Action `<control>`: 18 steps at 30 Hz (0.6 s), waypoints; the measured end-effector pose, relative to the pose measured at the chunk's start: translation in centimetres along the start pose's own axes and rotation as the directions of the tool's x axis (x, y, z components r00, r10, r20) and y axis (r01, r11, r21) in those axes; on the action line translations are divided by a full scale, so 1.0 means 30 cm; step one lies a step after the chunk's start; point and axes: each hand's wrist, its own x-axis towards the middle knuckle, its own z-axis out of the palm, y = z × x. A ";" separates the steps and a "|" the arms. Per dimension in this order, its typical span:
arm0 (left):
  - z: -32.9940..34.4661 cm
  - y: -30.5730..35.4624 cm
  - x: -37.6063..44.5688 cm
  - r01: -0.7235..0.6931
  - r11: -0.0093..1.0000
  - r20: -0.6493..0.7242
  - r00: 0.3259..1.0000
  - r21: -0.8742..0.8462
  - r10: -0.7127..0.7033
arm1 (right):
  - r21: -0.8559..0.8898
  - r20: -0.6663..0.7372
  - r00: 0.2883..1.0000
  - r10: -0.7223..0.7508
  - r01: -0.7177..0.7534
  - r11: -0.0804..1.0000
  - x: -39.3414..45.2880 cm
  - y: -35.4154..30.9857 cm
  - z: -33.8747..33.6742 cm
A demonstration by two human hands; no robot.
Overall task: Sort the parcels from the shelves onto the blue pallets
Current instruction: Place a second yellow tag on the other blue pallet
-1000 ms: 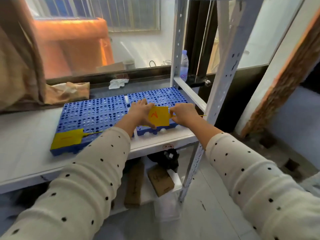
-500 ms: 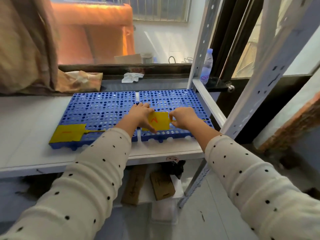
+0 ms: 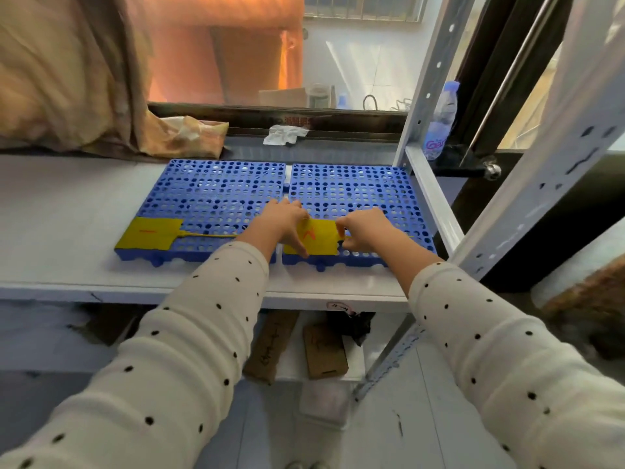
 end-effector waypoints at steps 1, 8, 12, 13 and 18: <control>0.002 -0.001 0.004 -0.001 1.000 0.002 1.000 -0.003 0.001 | 0.003 -0.002 1.000 -0.001 0.001 1.000 0.004 0.000 0.006; 0.012 -0.016 0.007 0.002 0.996 0.030 1.000 -0.088 0.001 | 0.021 0.010 1.000 -0.020 0.020 1.000 0.012 0.006 0.000; 0.006 -0.022 0.008 -0.005 0.997 0.032 0.999 -0.077 0.007 | 0.029 0.016 1.000 0.005 -0.005 1.000 -0.008 0.001 -0.017; -0.001 -0.029 0.008 0.000 0.997 0.028 1.000 -0.082 0.002 | 0.026 0.010 1.000 0.025 -0.025 0.999 -0.011 0.001 -0.028; -0.076 -0.074 0.010 0.024 0.998 -0.036 0.999 -0.061 -0.026 | 0.052 -0.080 0.984 0.159 -0.156 0.986 -0.015 0.006 -0.111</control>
